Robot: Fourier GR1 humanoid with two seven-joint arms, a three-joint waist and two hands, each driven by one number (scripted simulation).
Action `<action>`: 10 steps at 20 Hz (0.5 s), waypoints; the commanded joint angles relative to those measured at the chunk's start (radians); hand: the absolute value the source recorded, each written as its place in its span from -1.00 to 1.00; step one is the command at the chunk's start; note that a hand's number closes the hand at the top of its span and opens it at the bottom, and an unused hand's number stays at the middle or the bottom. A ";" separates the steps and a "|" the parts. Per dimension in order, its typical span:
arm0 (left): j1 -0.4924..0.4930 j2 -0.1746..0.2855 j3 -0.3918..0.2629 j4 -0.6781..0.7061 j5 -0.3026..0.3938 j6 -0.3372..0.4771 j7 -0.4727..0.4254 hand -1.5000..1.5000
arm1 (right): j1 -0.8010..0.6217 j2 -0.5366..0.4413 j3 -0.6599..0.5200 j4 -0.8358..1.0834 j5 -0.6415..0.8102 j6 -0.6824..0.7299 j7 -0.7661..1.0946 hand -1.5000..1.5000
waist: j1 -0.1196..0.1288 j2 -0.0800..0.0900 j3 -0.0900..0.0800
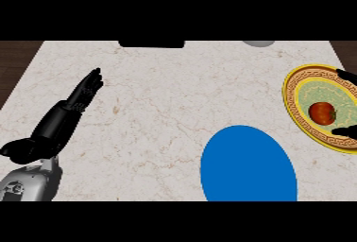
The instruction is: Pick the tomato from the plate and place it in the plate
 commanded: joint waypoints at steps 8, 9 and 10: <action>-0.009 0.012 0.019 0.004 0.002 -0.002 0.011 0.00 | -0.006 -0.063 -0.080 0.054 -0.192 0.606 -0.008 -1.00 | -0.011 -0.002 0.001; 0.010 -0.004 0.000 -0.007 -0.002 -0.001 0.002 0.00 | -0.015 -0.071 -0.093 0.059 -0.213 0.633 0.013 -1.00 | -0.002 0.000 0.002; -0.017 0.004 0.010 -0.005 0.004 -0.003 0.010 0.00 | -0.023 -0.083 -0.090 0.048 -0.220 0.669 0.024 -1.00 | -0.009 0.000 0.002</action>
